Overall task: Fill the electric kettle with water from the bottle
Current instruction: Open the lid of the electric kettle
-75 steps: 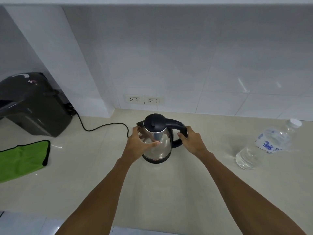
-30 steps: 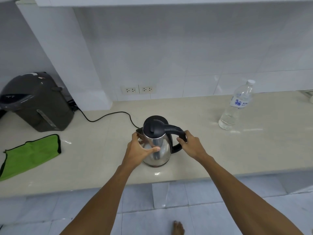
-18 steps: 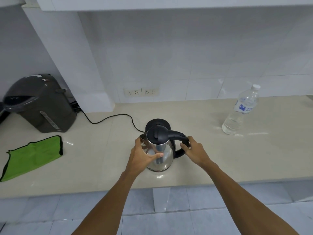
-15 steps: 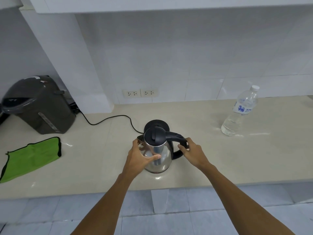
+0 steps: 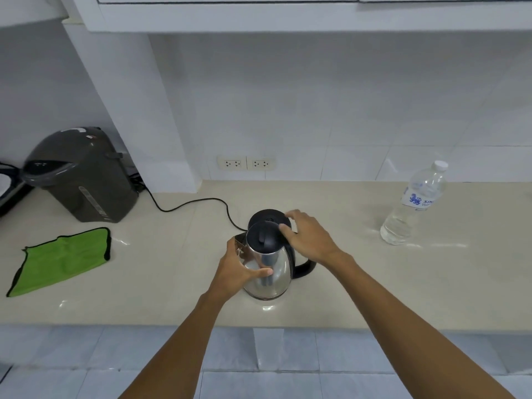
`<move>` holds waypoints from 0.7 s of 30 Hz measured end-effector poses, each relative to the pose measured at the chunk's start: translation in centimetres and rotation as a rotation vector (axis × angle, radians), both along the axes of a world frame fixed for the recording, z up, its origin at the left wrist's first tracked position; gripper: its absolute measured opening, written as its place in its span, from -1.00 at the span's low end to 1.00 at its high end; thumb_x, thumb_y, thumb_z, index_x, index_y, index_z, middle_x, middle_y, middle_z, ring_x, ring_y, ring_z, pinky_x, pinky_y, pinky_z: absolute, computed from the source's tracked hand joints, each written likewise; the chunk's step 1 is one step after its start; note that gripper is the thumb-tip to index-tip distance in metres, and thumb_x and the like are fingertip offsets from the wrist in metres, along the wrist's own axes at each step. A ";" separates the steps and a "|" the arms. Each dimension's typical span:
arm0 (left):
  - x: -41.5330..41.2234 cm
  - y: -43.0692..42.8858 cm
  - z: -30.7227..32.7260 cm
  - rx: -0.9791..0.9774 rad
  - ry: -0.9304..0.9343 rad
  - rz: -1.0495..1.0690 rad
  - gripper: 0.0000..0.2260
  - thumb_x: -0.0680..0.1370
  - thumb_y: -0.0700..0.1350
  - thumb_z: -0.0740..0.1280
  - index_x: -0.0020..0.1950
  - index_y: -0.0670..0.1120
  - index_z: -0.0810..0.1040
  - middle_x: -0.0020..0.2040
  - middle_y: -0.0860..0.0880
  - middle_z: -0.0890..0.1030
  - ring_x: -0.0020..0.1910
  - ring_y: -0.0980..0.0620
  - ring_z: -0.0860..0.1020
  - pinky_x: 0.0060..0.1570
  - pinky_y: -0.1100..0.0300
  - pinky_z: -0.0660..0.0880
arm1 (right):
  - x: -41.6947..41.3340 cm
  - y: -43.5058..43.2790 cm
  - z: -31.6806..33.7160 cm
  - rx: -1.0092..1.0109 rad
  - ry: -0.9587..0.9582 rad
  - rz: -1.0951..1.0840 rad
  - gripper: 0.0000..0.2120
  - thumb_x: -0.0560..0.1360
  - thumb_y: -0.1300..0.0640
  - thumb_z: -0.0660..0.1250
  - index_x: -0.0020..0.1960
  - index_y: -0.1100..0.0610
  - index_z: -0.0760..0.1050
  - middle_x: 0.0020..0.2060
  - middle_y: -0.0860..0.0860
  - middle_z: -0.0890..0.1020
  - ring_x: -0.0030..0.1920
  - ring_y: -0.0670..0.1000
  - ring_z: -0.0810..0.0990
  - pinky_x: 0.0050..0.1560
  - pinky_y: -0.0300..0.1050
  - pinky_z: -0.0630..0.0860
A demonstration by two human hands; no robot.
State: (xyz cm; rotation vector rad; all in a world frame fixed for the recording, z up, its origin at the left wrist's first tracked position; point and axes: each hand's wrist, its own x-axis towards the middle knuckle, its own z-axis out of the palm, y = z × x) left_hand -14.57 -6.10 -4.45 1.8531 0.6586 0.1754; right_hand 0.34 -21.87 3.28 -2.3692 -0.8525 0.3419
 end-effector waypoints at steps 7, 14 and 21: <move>0.0 -0.1 -0.5 -0.029 -0.025 0.019 -0.06 0.23 0.04 0.78 0.43 0.11 0.28 0.21 0.18 0.51 0.16 0.19 0.52 -0.01 0.38 0.42 | -4.6 5.2 -0.2 -0.165 -0.320 0.034 -0.48 0.63 -0.18 0.18 0.43 0.16 0.39 0.27 0.15 0.59 0.27 0.20 0.54 0.16 0.10 0.51; 0.5 -0.6 -0.6 -0.034 -0.044 0.045 -0.05 0.25 0.05 0.77 0.46 -0.03 0.27 0.21 0.03 0.55 0.20 -0.01 0.56 0.07 0.21 0.50 | -5.9 6.1 -0.6 -0.236 -0.360 -0.037 -0.53 0.65 -0.05 0.17 0.45 0.22 0.37 0.31 0.17 0.56 0.30 0.18 0.52 0.18 0.04 0.50; 0.5 -0.2 -0.7 -0.009 -0.027 0.025 -0.05 0.25 0.09 0.76 0.45 -0.02 0.27 0.23 0.02 0.56 0.19 -0.02 0.57 -0.01 0.25 0.50 | -6.2 5.8 -0.6 -0.211 -0.316 -0.060 -0.55 0.66 0.00 0.17 0.47 0.21 0.36 0.35 0.13 0.54 0.34 0.15 0.51 0.18 0.03 0.51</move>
